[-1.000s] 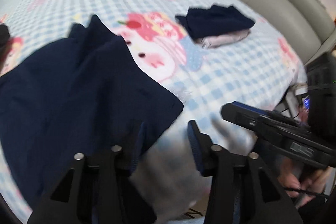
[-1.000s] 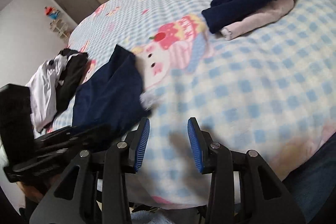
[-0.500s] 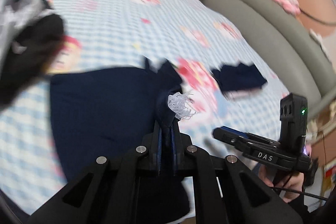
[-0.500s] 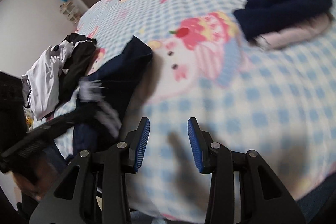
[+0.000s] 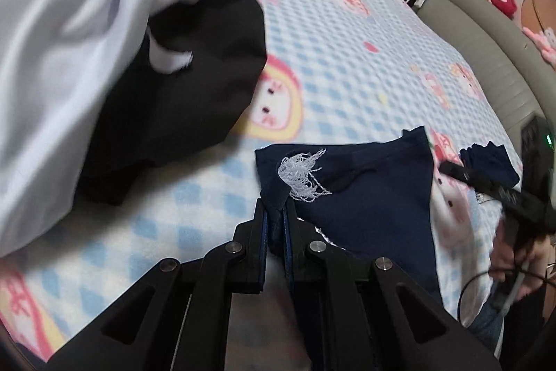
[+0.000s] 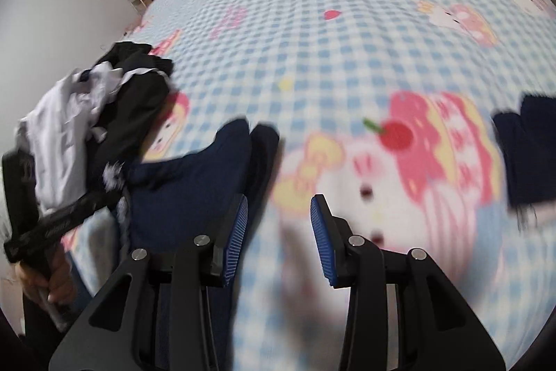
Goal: Fold clothes
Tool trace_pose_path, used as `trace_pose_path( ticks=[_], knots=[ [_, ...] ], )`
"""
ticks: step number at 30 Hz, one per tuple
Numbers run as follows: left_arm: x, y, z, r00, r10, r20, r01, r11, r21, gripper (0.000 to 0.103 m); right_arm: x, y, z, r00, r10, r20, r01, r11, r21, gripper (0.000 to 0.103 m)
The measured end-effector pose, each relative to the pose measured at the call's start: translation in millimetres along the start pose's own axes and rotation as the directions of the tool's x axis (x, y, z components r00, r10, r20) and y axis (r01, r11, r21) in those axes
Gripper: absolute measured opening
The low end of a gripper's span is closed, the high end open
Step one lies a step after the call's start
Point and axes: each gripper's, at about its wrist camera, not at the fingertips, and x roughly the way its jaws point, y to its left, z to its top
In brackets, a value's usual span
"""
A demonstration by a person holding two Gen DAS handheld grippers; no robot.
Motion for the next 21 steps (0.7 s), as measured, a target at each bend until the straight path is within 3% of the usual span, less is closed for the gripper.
trace_pose_path(
  ticks=[6,11,14,17,21],
  knots=[
    [11.3,3.9,-7.4,0.999,-0.02,-0.028,0.02,1.0,-0.012,0.009,49.1,3.7,23.4,0.997,-0.021,-0.069,0.02,1.0,-0.02,0.038],
    [13.5,6.3,-7.4,0.999,-0.036,-0.029,0.035,0.999,-0.023,0.009,42.6,33.8,17.3,0.997,0.057,-0.05,-0.063,0.99,-0.127,0.038],
    [15.3,3.9,-7.2,0.999,-0.023,-0.028,0.023,1.0,-0.008,0.009,47.6,45.0,18.2,0.998,0.026,-0.049,-0.034,0.985,-0.168,0.038],
    [18.0,3.0,-6.4,0.999,-0.015,-0.029,0.015,1.0,-0.003,0.009,67.3,33.7,23.0,0.994,-0.048,-0.098,0.039,0.995,-0.094,0.038],
    [19.2,5.6,-5.3,0.999,-0.022,-0.032,0.021,1.0,-0.011,0.011,71.2,33.1,14.6,0.989,-0.059,-0.137,0.041,0.991,-0.126,0.039]
  ],
)
